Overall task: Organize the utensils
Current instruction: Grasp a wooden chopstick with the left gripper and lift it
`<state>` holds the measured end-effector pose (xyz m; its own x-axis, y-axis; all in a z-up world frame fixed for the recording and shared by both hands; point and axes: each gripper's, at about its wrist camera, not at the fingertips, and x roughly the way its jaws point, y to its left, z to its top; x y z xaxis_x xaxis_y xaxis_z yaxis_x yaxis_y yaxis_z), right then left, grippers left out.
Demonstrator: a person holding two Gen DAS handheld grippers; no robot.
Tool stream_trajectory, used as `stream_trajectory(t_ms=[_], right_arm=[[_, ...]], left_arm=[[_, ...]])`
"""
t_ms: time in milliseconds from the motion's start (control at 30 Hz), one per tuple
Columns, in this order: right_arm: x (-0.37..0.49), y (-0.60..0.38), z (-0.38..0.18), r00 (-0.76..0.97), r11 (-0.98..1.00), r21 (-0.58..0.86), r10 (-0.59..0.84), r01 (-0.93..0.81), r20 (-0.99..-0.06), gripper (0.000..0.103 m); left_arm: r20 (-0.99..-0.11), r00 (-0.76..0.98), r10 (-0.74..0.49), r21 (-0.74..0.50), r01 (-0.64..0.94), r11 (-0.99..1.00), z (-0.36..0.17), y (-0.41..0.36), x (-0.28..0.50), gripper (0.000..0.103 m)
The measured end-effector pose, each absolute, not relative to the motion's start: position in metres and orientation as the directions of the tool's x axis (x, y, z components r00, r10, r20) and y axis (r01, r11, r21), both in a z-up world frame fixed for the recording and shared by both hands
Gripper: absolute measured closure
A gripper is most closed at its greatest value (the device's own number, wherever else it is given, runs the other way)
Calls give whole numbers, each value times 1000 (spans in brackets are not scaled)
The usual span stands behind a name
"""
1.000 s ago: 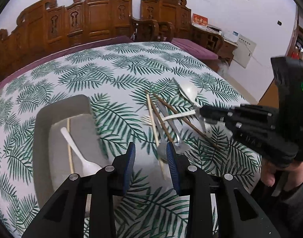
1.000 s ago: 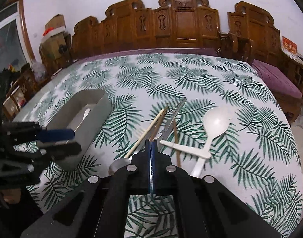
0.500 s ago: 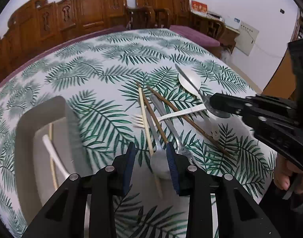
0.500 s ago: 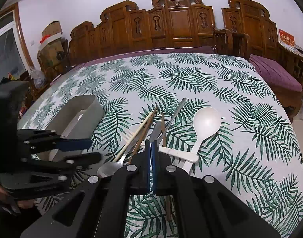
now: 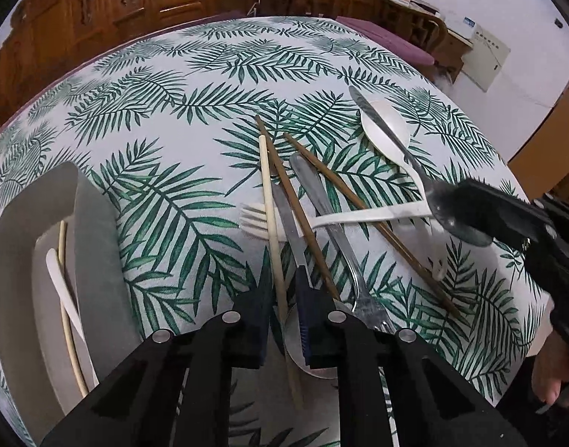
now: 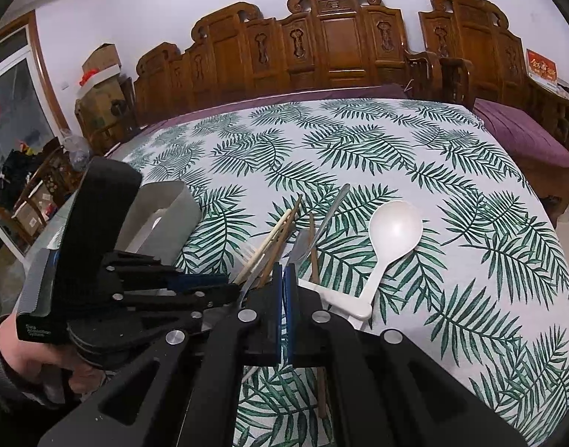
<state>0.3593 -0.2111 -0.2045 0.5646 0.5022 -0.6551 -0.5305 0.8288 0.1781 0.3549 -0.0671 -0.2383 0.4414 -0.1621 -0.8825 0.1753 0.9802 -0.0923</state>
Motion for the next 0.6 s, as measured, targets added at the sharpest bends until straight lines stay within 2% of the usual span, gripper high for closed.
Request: stream_trajectory(t_ms=[267,367,600], right_arm=[[358,-207,-205,559,824,174,505,-539,-658,101],[359,-206,-205,558,823,174,507,-541,-657,101],[357,-204,-205,553,816,173,513,-551,-656,101]], left_arm=[[-889,419,-184,-150,115,982,-244,-51,363,92],[-891,418,-174,-133,124,983,-244,-54,365,98],[-865,467,-185,-134,142,981,-227,-53,358,99]])
